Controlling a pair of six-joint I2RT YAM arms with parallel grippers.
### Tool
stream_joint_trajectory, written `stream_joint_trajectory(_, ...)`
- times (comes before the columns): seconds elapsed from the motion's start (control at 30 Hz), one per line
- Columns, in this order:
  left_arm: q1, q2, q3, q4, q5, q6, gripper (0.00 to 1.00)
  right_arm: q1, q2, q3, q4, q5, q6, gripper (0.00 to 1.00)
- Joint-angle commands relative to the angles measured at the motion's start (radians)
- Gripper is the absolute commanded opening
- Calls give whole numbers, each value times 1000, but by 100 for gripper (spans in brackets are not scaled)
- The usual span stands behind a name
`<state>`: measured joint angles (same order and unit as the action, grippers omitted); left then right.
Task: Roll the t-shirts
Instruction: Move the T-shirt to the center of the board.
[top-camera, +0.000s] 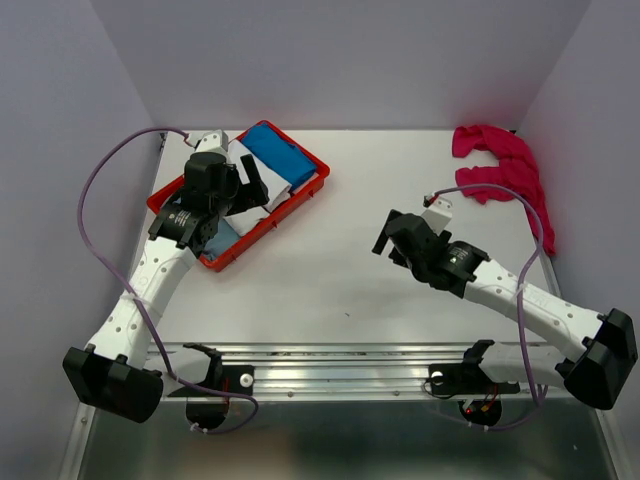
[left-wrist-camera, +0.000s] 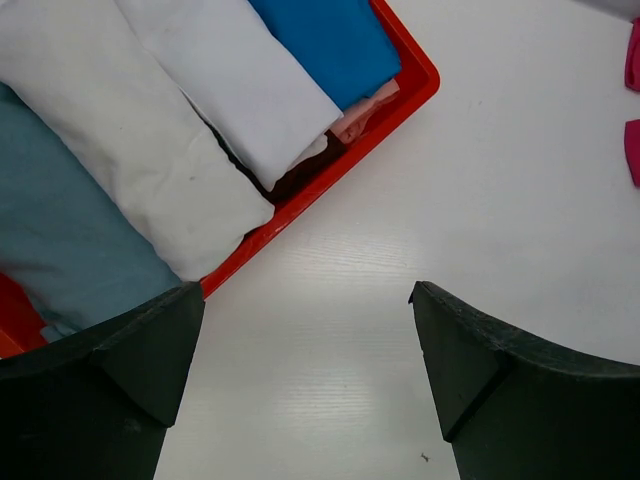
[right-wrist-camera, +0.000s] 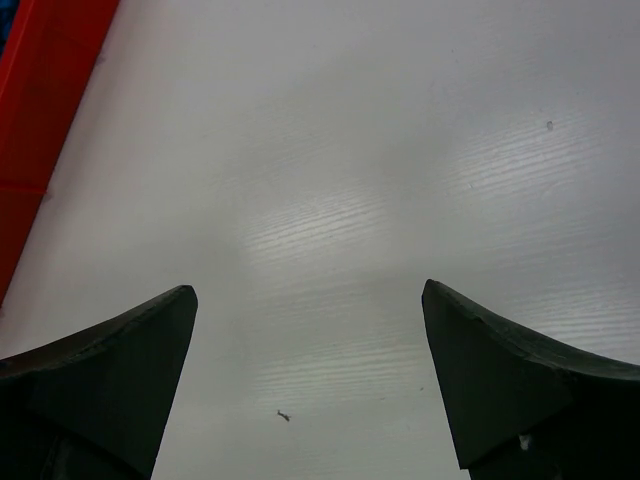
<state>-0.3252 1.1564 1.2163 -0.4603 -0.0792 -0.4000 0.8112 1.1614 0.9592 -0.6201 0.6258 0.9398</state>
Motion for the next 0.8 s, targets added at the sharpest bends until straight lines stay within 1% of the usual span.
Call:
stream_joint_trajectory(0.0, 2, -27, 6, 35, 10, 23, 96, -3, -32, -10, 28, 61, 37, 100)
stream_joint_trajectory(0.23, 2, -21, 15, 35, 9, 6, 96, -3, 0, 12, 6, 121, 47, 100)
stream_joint_trajectory(0.3, 2, -20, 17, 32, 2, 0, 99, -3, 18, 24, 0, 135, 42, 100)
stream_joint_trajectory(0.4, 6, -14, 11, 35, 1, -16, 99, -3, 72, 64, 0, 144, 5, 100)
stream_joint_trajectory(0.47, 9, -11, 11, 34, -4, -23, 99, -3, 107, 94, 2, 187, -54, 100)
stream_joint_trajectory(0.53, 11, -3, 12, 29, -8, -26, 99, -68, 147, 144, 3, 186, -111, 100)
stream_joint_trajectory(0.57, 11, 2, 17, 22, -11, -28, 99, -114, 153, 156, 17, 126, -137, 100)
stream_joint_trajectory(0.6, 12, 8, 19, 18, -13, -31, 99, -229, 164, 161, 40, 83, -162, 100)
stream_joint_trajectory(0.63, 12, 12, 19, 14, -16, -34, 99, -292, 167, 165, 84, 31, -202, 100)
stream_joint_trajectory(0.67, 12, 15, 23, 8, -14, -34, 99, -343, 169, 165, 109, -66, -223, 100)
stream_joint_trajectory(0.7, 12, 22, 22, 5, -11, -34, 99, -415, 175, 168, 165, -102, -248, 100)
stream_joint_trajectory(0.77, 12, 26, 22, 3, -4, -31, 99, -466, 199, 196, 200, -144, -308, 100)
